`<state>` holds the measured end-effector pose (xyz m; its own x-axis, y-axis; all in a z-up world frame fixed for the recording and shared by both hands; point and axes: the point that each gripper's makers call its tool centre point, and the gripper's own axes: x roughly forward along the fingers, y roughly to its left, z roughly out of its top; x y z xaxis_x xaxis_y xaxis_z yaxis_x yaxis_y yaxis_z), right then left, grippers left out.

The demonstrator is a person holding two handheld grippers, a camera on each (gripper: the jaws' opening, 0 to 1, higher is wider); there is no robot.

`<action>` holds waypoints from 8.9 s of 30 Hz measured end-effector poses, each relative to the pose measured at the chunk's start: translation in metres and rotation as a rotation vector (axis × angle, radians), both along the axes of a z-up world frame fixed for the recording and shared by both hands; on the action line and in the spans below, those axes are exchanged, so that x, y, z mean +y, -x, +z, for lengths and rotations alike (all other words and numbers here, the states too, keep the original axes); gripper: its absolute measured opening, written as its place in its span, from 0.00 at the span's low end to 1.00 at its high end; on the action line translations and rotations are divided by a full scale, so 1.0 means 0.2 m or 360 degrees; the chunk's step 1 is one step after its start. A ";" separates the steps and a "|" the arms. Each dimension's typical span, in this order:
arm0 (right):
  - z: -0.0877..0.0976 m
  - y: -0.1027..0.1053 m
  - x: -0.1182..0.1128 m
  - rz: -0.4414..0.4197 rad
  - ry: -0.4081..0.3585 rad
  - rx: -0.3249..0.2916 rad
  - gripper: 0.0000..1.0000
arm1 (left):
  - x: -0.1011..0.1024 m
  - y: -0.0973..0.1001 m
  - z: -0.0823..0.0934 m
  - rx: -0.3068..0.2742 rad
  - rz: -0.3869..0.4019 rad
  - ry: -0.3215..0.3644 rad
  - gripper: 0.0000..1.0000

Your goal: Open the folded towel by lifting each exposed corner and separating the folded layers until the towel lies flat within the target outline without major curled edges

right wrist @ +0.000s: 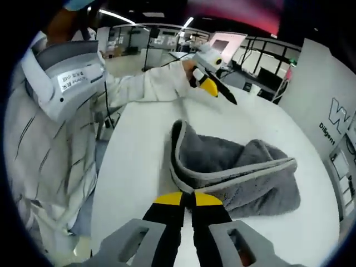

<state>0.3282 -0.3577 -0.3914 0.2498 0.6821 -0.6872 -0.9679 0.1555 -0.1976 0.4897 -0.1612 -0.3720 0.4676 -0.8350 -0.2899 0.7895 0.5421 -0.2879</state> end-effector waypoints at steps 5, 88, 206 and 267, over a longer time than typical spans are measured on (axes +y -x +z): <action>-0.06 0.03 0.00 0.0038 0.0049 0.0040 0.00 | -0.01 0.00 -0.01 0.0004 -0.0004 0.0000 0.98; 0.19 -0.92 -0.52 -0.1304 -0.0620 0.0055 0.92 | -0.03 0.02 -0.04 0.0025 -0.0062 -0.0087 0.99; -0.11 -1.65 -0.48 -0.1502 -0.0214 -0.0104 0.25 | 0.00 0.04 -0.08 0.0046 -0.0045 -0.0169 0.99; 0.13 -0.45 -0.09 -0.1101 -0.0279 0.0006 0.99 | -0.02 0.06 -0.11 0.0053 -0.0093 -0.0273 0.99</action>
<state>0.4176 -0.3755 -0.3659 0.6631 0.4684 -0.5839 -0.6364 0.7634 -0.1103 0.4786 -0.1655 -0.3940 0.4074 -0.7976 -0.4449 0.8127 0.5388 -0.2217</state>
